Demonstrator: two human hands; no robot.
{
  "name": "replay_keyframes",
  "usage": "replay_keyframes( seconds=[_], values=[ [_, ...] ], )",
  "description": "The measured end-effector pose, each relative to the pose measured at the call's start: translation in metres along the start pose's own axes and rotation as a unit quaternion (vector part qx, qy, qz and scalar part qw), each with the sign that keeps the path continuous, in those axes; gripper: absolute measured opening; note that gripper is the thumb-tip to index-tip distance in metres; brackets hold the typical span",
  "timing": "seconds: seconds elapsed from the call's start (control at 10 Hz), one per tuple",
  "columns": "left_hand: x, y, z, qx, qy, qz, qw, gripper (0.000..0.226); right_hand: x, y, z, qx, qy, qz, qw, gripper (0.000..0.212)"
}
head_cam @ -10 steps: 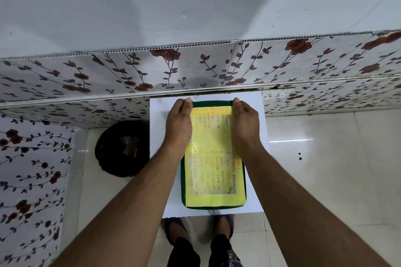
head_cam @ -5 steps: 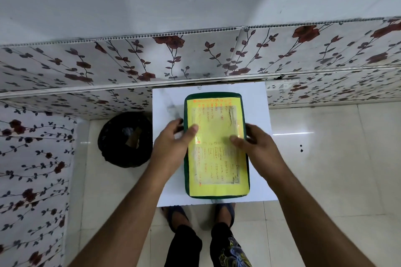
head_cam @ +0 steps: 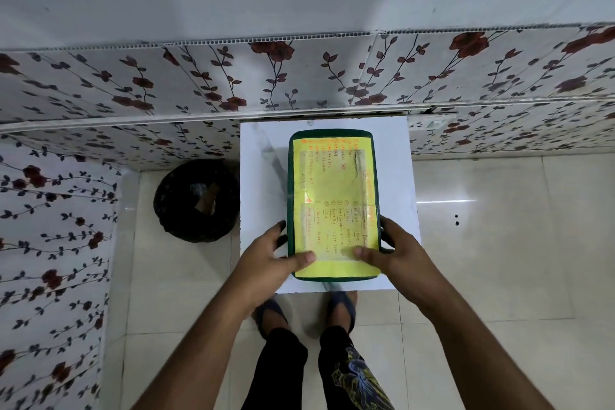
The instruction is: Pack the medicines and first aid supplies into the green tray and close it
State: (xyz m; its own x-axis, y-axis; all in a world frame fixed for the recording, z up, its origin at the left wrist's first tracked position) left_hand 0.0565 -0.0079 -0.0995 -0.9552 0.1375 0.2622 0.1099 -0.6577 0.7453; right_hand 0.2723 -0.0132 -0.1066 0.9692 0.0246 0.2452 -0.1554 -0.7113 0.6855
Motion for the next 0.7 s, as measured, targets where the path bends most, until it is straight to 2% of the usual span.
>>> replay_keyframes(
  seconds=[0.3,0.5,0.6,0.7],
  values=[
    [-0.003,0.003,-0.007,-0.035,0.020,0.029,0.999,0.051,-0.003,0.002,-0.001,0.005,-0.023,0.005,1.000,0.052],
    [-0.006,0.000,-0.012,-0.027,0.029,0.037,0.999,0.046,-0.004,-0.002,0.004,0.012,0.003,-0.013,1.000,0.059],
    [0.004,0.016,-0.003,-0.022,-0.004,0.064,0.998,0.055,0.005,0.009,-0.015,0.038,0.085,0.011,0.996,0.077],
    [0.029,0.041,0.028,-0.054,-0.037,0.119,0.991,0.067,0.024,0.029,-0.050,0.092,0.147,0.069,0.982,0.086]
  ],
)
Point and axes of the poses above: each hand's wrist, its own y-axis away from the middle knuckle, its own x-axis out of the back of the hand, z = x × y, the point moved 6 cm from there along -y, towards the middle knuckle, and after that the axes turned 12 degrees about z, right-handed, at the moved point
